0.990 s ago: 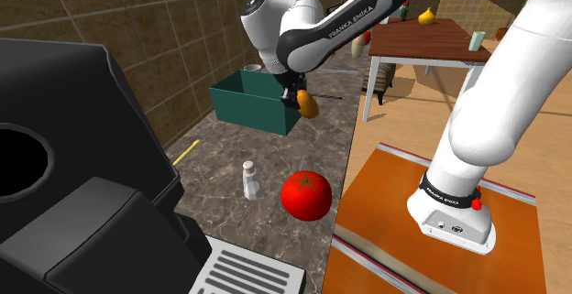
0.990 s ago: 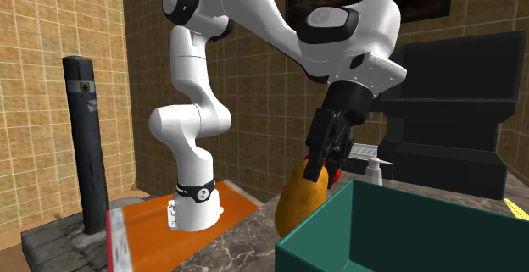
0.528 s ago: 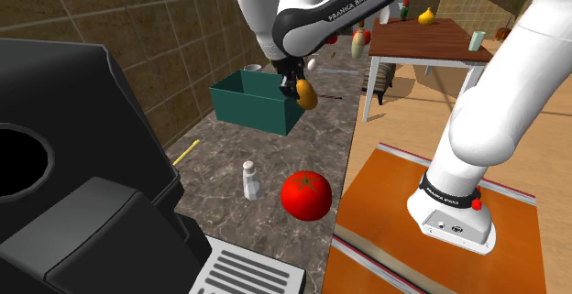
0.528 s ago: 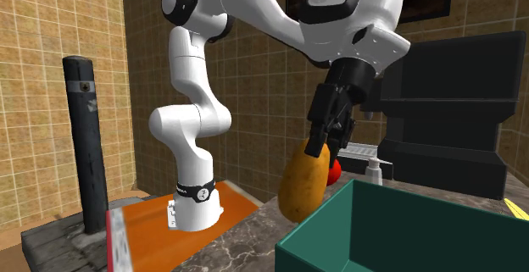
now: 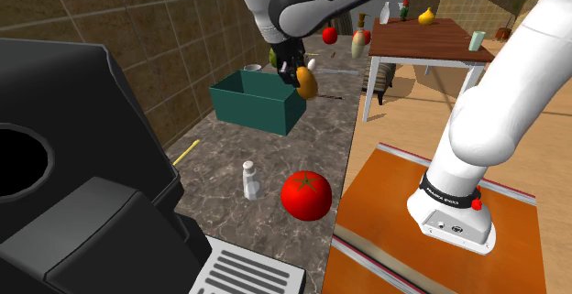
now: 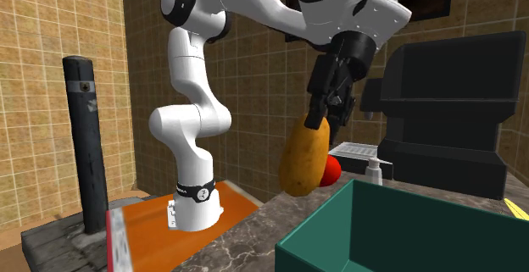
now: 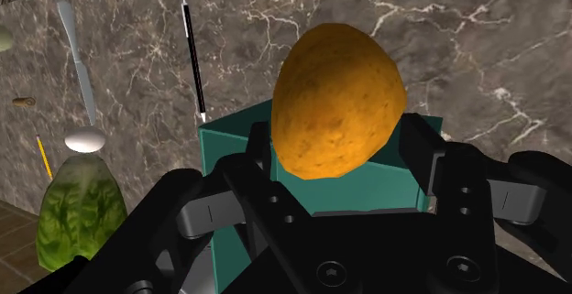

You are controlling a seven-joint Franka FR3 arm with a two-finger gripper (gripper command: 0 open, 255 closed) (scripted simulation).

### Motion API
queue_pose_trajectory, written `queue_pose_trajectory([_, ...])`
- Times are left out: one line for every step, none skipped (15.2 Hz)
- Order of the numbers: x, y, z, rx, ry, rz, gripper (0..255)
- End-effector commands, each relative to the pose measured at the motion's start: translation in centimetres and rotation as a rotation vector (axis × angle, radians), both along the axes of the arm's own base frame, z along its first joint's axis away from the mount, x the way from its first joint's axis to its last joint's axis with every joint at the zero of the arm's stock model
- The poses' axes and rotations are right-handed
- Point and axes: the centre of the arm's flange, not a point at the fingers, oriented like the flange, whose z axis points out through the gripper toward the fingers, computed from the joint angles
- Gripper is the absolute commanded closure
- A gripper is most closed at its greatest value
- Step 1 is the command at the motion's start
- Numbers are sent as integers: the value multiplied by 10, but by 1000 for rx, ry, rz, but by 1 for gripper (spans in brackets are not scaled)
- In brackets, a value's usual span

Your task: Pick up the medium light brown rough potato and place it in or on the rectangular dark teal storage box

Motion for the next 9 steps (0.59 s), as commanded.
queue_pose_trajectory([1, 0, 11, 0, 0, 0, 255])
queue_pose_trajectory([1, 0, 16, 0, 0, 0, 255])
queue_pose_trajectory([1, 0, 22, 0, 0, 0, 255])
queue_pose_trajectory([1, 0, 27, 0, 0, 0, 255])
queue_pose_trajectory([14, 0, 27, 0, 0, 0, 255])
queue_pose_trajectory([27, -1, 27, 0, 0, 0, 255])
queue_pose_trajectory([40, -2, 27, 0, 0, 0, 255])
queue_pose_trajectory([53, -2, 27, 0, 0, 0, 255])
queue_pose_trajectory([67, -3, 27, 0, 0, 0, 255])
